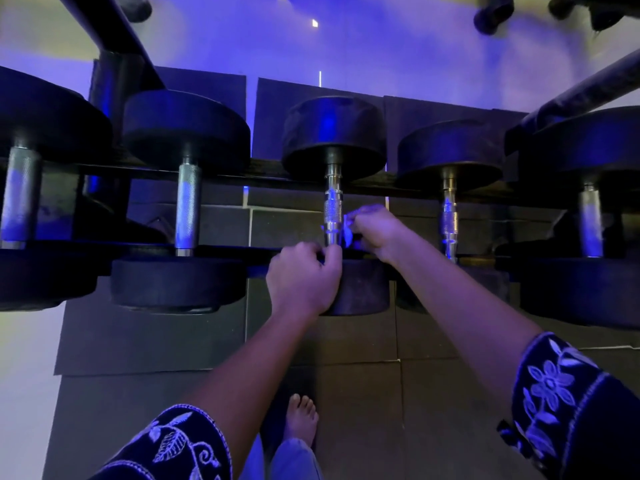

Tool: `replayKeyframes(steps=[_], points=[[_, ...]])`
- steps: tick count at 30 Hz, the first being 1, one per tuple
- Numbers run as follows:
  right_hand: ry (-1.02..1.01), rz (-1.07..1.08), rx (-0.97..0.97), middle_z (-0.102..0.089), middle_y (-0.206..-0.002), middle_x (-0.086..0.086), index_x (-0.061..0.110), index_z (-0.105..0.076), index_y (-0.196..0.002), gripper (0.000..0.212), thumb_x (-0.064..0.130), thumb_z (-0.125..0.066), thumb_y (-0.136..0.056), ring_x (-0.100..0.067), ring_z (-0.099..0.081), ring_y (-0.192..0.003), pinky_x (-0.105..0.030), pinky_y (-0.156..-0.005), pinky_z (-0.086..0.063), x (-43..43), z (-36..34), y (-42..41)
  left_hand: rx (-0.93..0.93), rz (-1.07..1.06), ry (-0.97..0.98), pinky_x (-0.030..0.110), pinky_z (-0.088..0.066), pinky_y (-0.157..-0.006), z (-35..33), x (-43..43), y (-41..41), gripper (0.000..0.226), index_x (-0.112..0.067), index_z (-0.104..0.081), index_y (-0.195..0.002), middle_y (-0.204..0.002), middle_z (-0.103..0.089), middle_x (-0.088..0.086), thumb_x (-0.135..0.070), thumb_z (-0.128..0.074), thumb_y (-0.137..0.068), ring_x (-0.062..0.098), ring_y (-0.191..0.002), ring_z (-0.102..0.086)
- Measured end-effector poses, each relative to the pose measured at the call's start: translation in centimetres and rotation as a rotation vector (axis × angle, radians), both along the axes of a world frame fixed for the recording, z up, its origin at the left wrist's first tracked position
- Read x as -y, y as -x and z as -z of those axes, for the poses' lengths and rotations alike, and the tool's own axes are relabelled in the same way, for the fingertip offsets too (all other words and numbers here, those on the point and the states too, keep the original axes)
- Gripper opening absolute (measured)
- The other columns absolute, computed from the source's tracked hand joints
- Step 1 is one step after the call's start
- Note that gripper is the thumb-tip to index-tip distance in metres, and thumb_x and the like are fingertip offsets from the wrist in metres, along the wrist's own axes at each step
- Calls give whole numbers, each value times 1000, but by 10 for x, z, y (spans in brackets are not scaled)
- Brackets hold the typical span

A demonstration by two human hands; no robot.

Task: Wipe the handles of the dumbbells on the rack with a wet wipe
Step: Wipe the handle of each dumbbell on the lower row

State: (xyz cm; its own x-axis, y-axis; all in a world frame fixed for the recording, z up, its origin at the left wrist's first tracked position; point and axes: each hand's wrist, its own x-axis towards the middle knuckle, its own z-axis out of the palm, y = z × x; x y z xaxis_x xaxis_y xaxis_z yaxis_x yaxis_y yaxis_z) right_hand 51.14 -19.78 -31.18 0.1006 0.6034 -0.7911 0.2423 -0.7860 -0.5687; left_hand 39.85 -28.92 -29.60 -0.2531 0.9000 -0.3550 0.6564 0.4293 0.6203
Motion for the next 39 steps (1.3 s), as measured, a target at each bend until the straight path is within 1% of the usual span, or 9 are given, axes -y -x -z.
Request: replayKeyframes(steps=[3,7,15,18,22,26,30,35,39], points=[[121,0,-157,-64,-51,-2,1,-56,-82,31,-16,-31,-88,-17,-60,-61,-24,-49,-53,0,-4,-1,20,7,-17,32,-33,-54,2,1,2,43,-15,-47,-54,-53,-44,0,-40,-47,-89,29,-62,-51],[192,26,-217,-64,-77,-12,4,-55,-94,28,-12,-32,-93,-15,-66,-55,-26,-49,-56,-1,-4,-11,25,5,-37,33,-37,-53,4,2,2,44,-14,-44,-52,-56,-49,5,-41,-43,-87,31,-62,-54],[249,147,-383,-70,-76,-18,-8,-56,-94,40,-4,-17,-89,-26,-69,-66,-45,-86,-48,-6,3,4,52,6,-53,33,-33,-51,5,1,3,44,-15,-41,-50,-53,-48,3,-36,-46,-88,30,-59,-53],[229,164,-420,-70,-77,-21,-8,-57,-90,34,-5,-23,-89,-29,-69,-69,-41,-76,-55,-5,0,-7,55,10,-67,33,-34,-52,3,-1,3,43,-17,-41,-50,-55,-51,4,-38,-45,-87,31,-62,-55],[205,199,-416,-68,-70,-21,-2,-55,-80,23,3,-35,-91,-28,-67,-63,-41,-84,-50,-6,-7,-14,39,11,-58,32,-30,-53,4,0,2,45,-16,-39,-49,-55,-48,4,-37,-48,-88,32,-62,-54],[228,220,-442,-63,-89,-29,-10,-52,-96,30,3,-25,-92,-35,-65,-77,-50,-84,-48,-5,-1,2,31,4,-30,32,-29,-54,3,0,2,43,-16,-41,-51,-53,-43,2,-35,-49,-88,32,-63,-51],[199,257,-458,-66,-70,-27,-9,-54,-84,29,-10,-25,-90,-34,-69,-60,-42,-58,-59,-3,-1,-13,31,3,-29,33,-28,-54,2,0,1,44,-15,-39,-50,-53,-42,2,-36,-49,-88,33,-63,-51],[78,322,-452,-62,-78,-17,-3,-55,-85,30,-15,-28,-92,-27,-62,-74,-45,-76,-55,-19,6,-14,43,3,-44,32,-31,-53,4,1,2,44,-13,-41,-51,-54,-48,5,-38,-46,-87,33,-62,-54],[35,311,-348,-61,-85,-15,1,-57,-86,29,-13,-32,-90,-18,-57,-70,-30,-64,-52,-41,10,0,45,-9,-43,32,-31,-53,4,1,3,45,-14,-37,-50,-54,-45,5,-36,-50,-88,34,-63,-54]])
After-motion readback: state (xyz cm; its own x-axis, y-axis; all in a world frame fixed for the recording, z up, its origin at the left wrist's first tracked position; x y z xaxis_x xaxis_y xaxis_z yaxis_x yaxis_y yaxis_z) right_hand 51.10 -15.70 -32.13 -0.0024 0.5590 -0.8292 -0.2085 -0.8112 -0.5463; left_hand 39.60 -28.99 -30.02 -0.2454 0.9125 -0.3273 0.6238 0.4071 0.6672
